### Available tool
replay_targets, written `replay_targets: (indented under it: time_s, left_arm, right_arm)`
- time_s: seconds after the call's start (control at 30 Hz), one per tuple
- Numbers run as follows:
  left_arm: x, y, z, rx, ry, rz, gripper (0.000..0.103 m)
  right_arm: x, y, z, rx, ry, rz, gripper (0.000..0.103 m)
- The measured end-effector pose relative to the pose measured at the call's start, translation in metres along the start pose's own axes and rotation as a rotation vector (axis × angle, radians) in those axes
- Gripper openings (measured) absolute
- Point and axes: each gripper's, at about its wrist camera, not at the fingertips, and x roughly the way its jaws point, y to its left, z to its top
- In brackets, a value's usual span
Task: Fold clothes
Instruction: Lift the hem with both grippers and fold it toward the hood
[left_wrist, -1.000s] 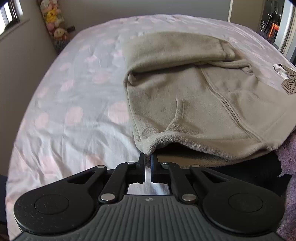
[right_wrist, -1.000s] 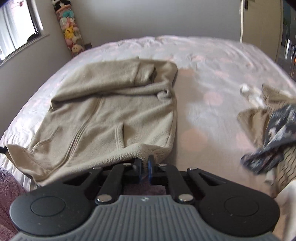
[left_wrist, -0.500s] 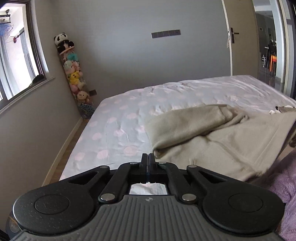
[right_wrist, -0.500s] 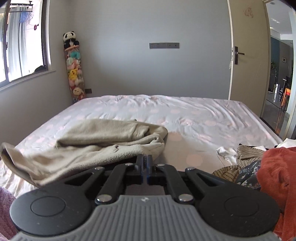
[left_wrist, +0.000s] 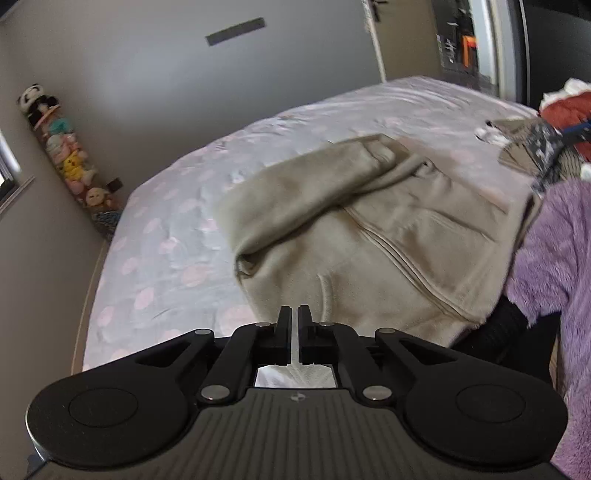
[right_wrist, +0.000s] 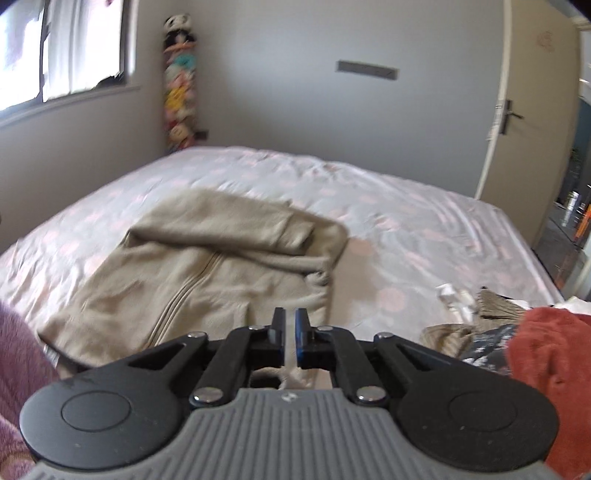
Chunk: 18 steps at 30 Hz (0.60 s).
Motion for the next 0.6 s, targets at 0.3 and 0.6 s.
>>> replay_targets:
  time_s: [0.3,0.6]
  left_arm:
    - [0.057,-0.086,-0.032,0.335,0.136,-0.15,0.036]
    - [0.1,-0.14,-0.057,0.595,0.196,-0.171,0.053]
  right_arm:
    - [0.065,0.041,-0.02,-0.223,0.184,0.069,0.036]
    - [0.096,0.04,-0.035,-0.337,0.246,0.016,0.041]
